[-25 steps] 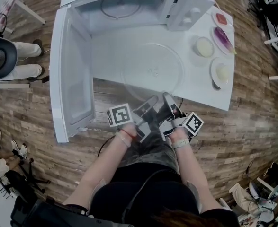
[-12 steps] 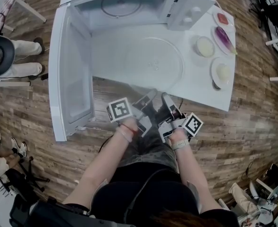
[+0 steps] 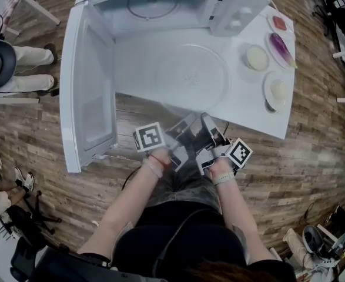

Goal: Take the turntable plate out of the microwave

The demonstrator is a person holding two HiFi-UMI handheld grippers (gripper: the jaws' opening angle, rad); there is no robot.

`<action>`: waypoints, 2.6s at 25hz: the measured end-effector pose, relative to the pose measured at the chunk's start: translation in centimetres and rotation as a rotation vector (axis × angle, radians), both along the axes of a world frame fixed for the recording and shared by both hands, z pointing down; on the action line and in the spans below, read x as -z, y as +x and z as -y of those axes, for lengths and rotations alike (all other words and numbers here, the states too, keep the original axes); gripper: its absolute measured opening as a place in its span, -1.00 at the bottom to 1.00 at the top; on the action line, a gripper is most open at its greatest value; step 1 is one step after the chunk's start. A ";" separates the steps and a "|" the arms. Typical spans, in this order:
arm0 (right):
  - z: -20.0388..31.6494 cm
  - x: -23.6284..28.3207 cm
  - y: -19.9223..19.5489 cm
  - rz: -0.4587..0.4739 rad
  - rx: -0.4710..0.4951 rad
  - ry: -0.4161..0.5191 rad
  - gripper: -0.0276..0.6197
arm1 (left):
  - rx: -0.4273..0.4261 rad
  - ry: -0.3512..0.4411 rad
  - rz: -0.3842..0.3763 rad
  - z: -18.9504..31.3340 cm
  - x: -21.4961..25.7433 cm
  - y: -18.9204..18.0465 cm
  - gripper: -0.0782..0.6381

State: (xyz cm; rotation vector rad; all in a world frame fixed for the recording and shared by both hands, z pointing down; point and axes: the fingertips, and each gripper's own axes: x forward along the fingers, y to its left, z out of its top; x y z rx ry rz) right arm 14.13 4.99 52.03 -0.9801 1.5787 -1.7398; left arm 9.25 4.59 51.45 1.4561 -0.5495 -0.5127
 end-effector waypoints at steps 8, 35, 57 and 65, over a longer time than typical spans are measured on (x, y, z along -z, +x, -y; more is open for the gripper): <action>0.4 0.1 -0.3 -0.007 -0.007 -0.025 -0.77 | 0.023 -0.022 -0.055 -0.4 0.4 0.0 -0.65; -2.2 -0.4 0.5 -0.041 0.083 0.006 -0.77 | 0.080 0.014 -0.111 -0.8 0.5 -0.5 -0.65; -3.3 4.3 -2.8 -0.670 0.428 0.402 -0.85 | -0.076 0.437 0.327 -3.4 4.5 -0.4 -0.75; -3.5 6.6 -3.4 -0.801 0.448 0.517 -0.85 | -0.035 0.560 0.407 -2.9 7.0 -0.7 -0.75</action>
